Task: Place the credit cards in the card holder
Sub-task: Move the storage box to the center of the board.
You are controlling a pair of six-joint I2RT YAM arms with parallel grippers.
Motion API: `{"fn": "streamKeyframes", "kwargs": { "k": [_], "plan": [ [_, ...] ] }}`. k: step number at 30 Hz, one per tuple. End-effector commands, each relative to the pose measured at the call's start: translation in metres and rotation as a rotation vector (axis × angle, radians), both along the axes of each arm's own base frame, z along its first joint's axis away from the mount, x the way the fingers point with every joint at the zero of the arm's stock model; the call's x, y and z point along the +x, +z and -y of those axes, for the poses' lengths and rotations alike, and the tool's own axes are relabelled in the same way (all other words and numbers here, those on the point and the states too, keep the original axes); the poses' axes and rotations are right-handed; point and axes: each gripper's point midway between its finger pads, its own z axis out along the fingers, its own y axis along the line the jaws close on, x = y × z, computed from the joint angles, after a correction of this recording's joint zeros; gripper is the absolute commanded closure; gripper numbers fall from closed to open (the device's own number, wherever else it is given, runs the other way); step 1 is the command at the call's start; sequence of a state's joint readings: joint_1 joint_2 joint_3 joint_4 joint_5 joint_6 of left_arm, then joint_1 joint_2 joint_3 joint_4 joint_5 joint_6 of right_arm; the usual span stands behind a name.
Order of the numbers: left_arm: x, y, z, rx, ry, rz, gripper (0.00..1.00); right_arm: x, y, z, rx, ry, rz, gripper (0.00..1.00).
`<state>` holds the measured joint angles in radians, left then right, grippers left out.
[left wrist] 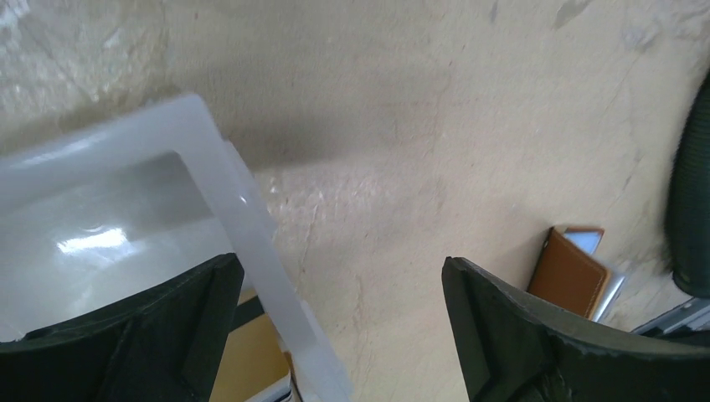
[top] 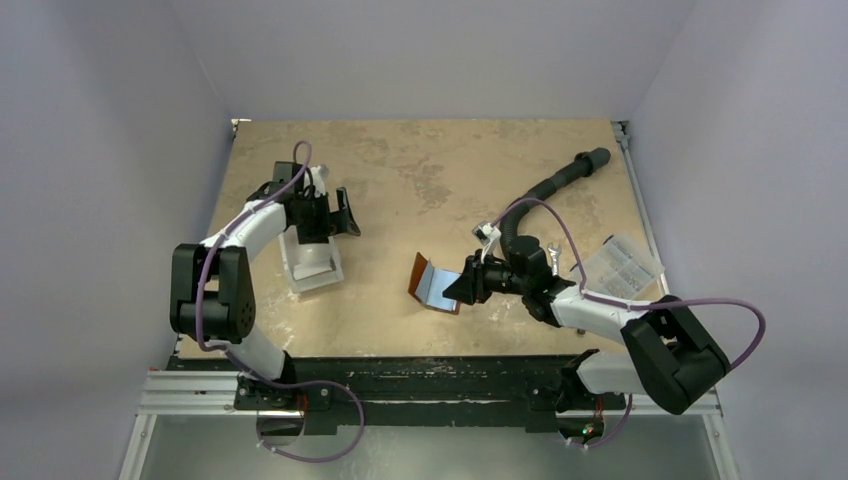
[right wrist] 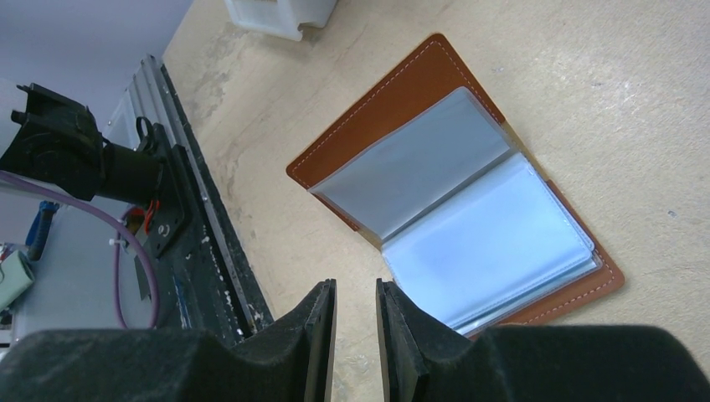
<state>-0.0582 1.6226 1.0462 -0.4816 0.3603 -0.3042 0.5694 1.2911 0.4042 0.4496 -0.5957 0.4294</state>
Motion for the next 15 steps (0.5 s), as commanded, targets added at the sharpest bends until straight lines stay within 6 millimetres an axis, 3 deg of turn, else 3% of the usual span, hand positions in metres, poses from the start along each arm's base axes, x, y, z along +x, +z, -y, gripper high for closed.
{"fn": "streamKeyframes", "kwargs": {
  "k": [1, 5, 15],
  "plan": [
    [0.043, 0.028, 0.008, -0.078, 0.042, 0.125, 0.04, 0.004, 0.005, -0.003, 0.015, 0.009, 0.032, 0.69],
    [0.050, 0.026, 0.002, -0.053, 0.080, 0.129, 0.09, 0.004, 0.004, -0.004, 0.012, 0.008, 0.030, 0.69],
    [0.047, 0.031, -0.041, 0.164, 0.208, 0.147, 0.17, 0.005, 0.002, -0.005, 0.012, 0.012, 0.023, 0.69]
  ]
}}
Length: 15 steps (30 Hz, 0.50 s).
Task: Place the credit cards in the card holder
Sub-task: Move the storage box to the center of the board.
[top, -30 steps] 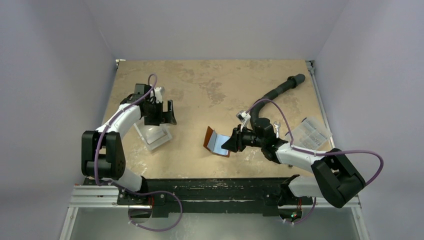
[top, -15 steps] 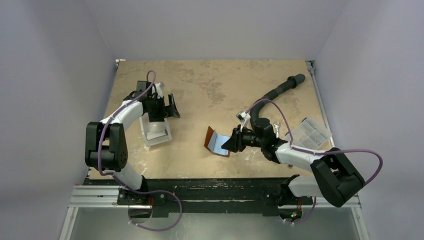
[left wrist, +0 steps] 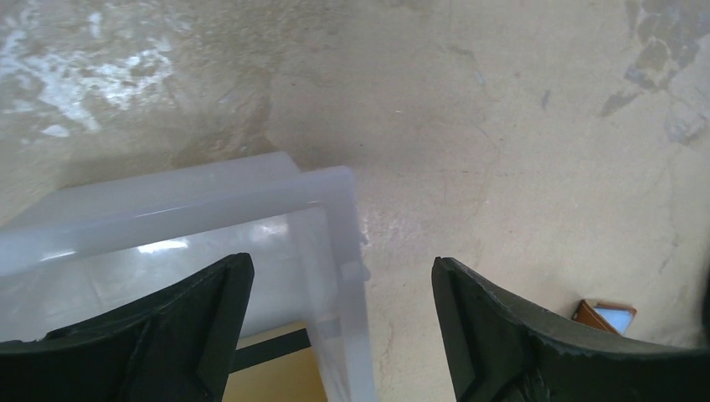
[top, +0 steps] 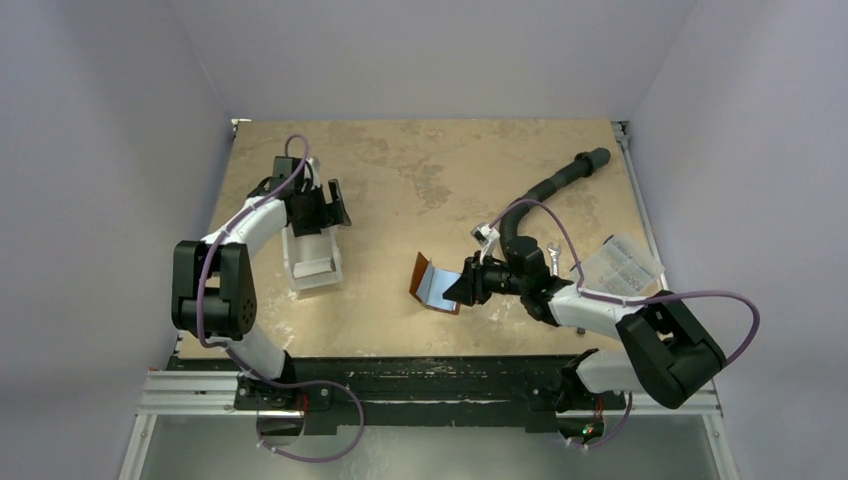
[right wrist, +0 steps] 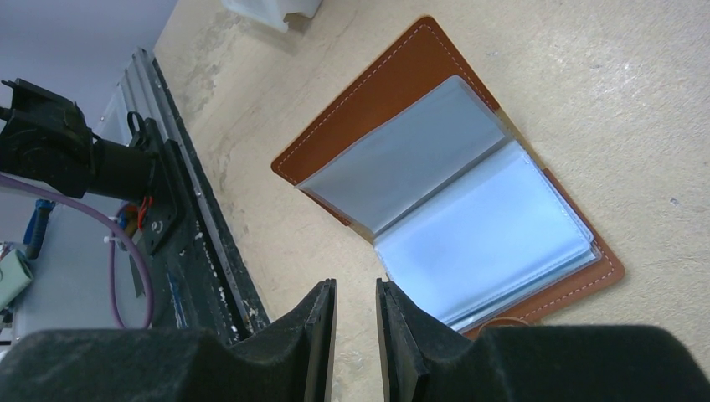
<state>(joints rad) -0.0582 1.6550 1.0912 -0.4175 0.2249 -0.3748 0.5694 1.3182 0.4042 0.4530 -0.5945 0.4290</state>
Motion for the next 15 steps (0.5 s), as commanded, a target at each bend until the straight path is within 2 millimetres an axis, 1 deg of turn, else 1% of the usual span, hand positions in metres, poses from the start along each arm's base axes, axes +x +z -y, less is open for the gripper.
{"fn": "streamKeyframes", "kwargs": {
  "k": [1, 3, 7, 8, 10, 15],
  "plan": [
    [0.014, 0.027, -0.027, 0.104, 0.101, 0.082, 0.18, 0.005, 0.009, -0.005, 0.025, 0.013, 0.041, 0.69],
    [0.016, 0.025, -0.034, 0.125, 0.147, 0.077, 0.24, 0.005, 0.009, -0.006, 0.026, 0.015, 0.040, 0.69],
    [0.017, 0.019, -0.038, 0.133, 0.203, 0.041, 0.43, 0.005, 0.008, -0.005, 0.024, 0.012, 0.039, 0.69],
    [0.017, 0.018, -0.038, 0.129, 0.210, 0.038, 0.46, 0.005, 0.008, -0.005, 0.023, 0.012, 0.039, 0.69],
    [0.018, 0.019, -0.045, 0.155, 0.251, 0.041, 0.50, 0.005, 0.008, -0.005, 0.023, 0.010, 0.040, 0.69],
    [0.016, 0.020, -0.053, 0.160, 0.327, 0.038, 0.64, 0.006, 0.008, -0.005, 0.022, 0.009, 0.040, 0.69]
  ]
}}
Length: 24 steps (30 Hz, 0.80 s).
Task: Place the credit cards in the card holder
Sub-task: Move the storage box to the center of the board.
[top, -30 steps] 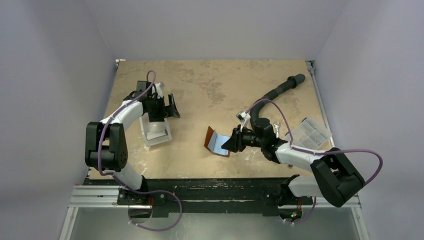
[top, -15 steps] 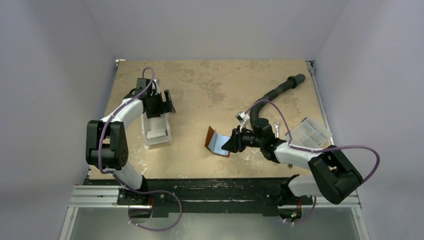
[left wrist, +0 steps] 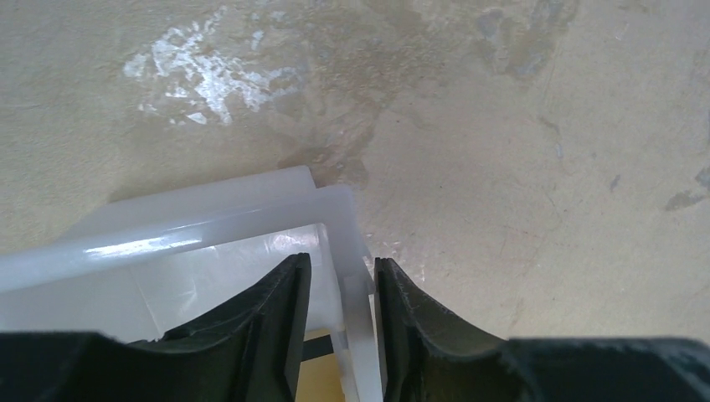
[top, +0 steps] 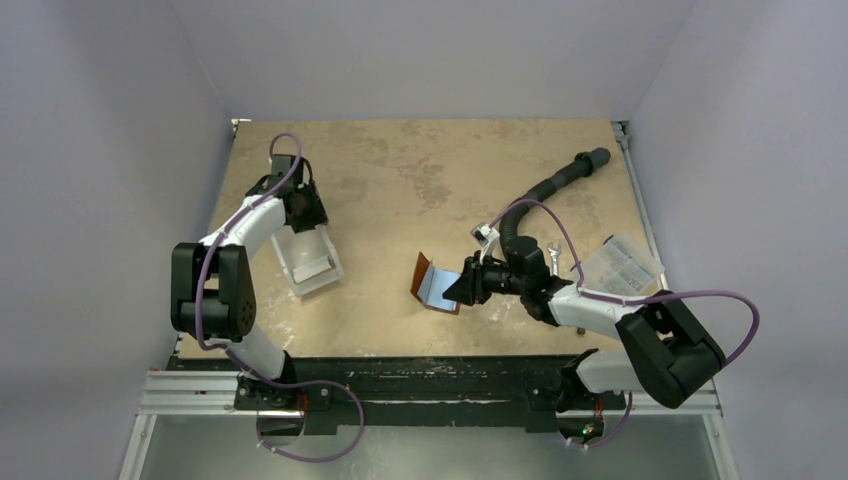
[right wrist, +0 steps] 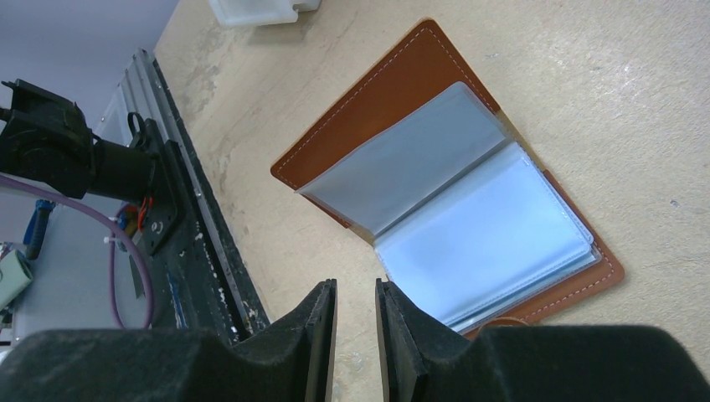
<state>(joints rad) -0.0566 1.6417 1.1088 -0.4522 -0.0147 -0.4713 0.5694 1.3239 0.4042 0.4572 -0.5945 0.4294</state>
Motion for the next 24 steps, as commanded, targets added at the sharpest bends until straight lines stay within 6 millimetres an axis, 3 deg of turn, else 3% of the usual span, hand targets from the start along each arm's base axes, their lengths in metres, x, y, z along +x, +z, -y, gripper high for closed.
{"fn": "streamKeyframes", "kwargs": {
  "k": [1, 12, 17, 18, 24],
  "plan": [
    [0.010, 0.019, -0.018, 0.017, 0.132, 0.053, 0.67, 0.005, 0.009, -0.005, 0.023, 0.009, 0.041, 0.69],
    [0.014, 0.027, -0.038, -0.033, 0.340, 0.122, 0.93, 0.005, 0.007, -0.005, 0.019, 0.009, 0.036, 0.69],
    [0.011, 0.024, -0.039, -0.059, 0.406, 0.123, 0.97, 0.006, 0.006, -0.004, 0.013, 0.002, 0.034, 0.69],
    [0.010, 0.022, -0.050, -0.062, 0.443, 0.122, 0.97, 0.007, 0.005, -0.004, 0.011, 0.001, 0.034, 0.69],
    [0.002, 0.015, -0.058, -0.108, 0.552, 0.094, 0.98, 0.007, 0.004, -0.004, 0.007, 0.000, 0.030, 0.69]
  ]
}}
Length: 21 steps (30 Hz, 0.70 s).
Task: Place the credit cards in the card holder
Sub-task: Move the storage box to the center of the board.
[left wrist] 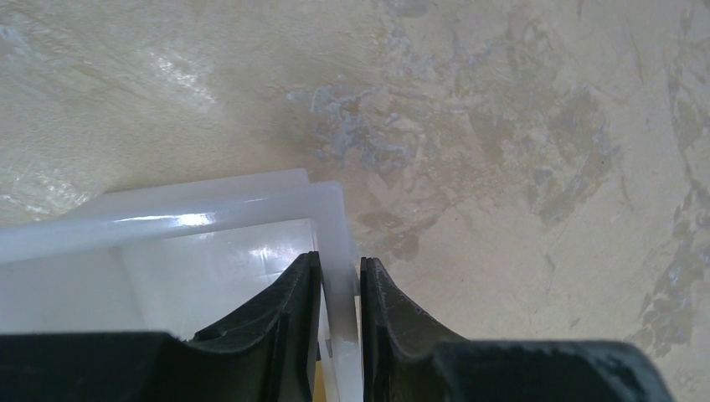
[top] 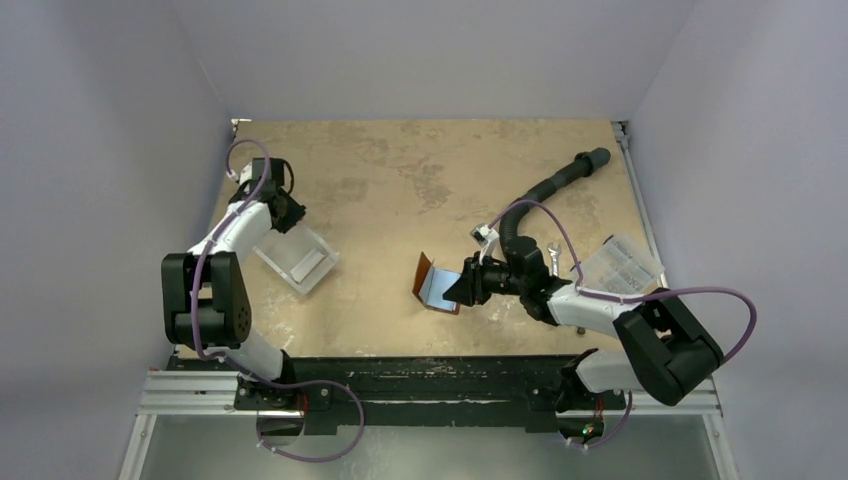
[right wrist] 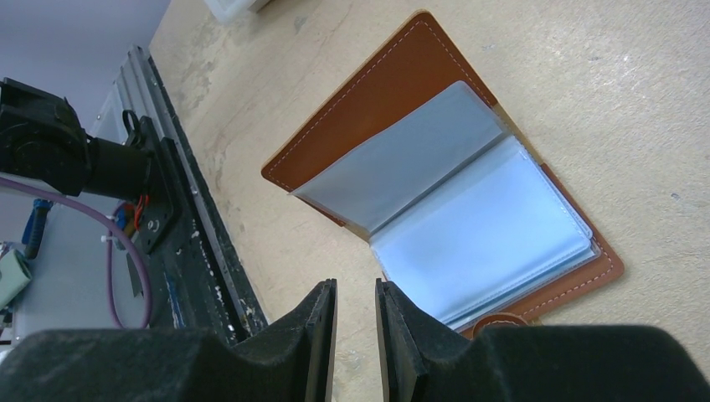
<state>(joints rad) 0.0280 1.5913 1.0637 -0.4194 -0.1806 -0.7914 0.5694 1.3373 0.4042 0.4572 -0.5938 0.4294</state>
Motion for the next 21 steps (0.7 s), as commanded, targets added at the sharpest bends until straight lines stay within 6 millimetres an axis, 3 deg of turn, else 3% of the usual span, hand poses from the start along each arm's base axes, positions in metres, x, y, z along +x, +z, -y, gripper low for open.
{"fn": "streamKeyframes", "kwargs": {
  "k": [1, 8, 21],
  "plan": [
    [-0.003, 0.005, -0.008, -0.066, 0.126, 0.034, 0.98, 0.008, 0.008, -0.004, 0.014, -0.001, 0.043, 0.69],
    [0.000, 0.004, -0.006, -0.134, 0.182, 0.044, 1.00, 0.008, 0.006, -0.004, 0.011, -0.003, 0.040, 0.69],
    [0.009, -0.017, 0.006, -0.245, 0.244, 0.005, 1.00, 0.018, -0.004, -0.007, -0.018, -0.023, 0.012, 0.68]
  ]
}}
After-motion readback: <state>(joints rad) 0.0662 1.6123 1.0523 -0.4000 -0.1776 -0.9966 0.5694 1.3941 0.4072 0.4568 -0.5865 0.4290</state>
